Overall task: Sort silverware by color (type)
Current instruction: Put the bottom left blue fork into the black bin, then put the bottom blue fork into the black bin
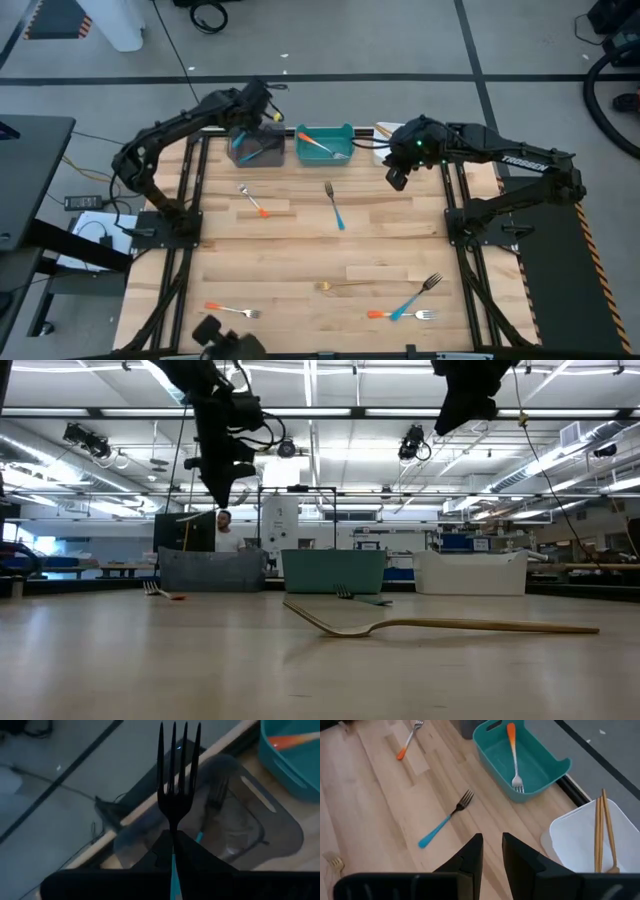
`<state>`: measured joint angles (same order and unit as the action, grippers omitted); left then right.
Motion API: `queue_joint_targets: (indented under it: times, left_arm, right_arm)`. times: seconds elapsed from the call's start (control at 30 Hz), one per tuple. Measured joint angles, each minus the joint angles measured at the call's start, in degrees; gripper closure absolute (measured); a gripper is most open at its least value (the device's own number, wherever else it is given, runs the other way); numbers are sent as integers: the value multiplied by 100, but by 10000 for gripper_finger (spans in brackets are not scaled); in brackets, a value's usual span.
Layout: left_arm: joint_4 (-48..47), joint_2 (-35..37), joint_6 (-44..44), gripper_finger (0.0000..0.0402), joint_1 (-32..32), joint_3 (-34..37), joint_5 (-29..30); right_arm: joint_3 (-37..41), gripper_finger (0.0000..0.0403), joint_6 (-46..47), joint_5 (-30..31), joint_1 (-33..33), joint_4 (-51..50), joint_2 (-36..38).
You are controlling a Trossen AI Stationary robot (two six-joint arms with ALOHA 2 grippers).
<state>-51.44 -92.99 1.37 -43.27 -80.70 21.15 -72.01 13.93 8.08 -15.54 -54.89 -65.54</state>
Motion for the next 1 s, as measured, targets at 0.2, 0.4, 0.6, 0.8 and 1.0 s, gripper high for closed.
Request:
queue_joint_targets:
  times: [0.2, 0.4, 0.6, 0.8, 1.0]
  left_arm:
    - [651, 0, -526, 387, -462, 353, -741]
    - [764, -2, -793, 376, -658, 596, -1150]
    - [1131, -4, -809, 364, -677, 863, -1463]
    - [1134, -4, -811, 343, -677, 915, -1619]
    - [1126, -4, -681, 320, -662, 915, -1634]
  right_arm:
    - [0, 323, 305, 126, -56, -2, 0]
    - [0, 323, 770, 232, -58, -64, 0]
    - [0, 323, 1177, 232, -56, -190, 0]
    - [0, 323, 1357, 127, -56, -197, 2]
    - [0, 323, 1466, 87, 32, -249, 2]
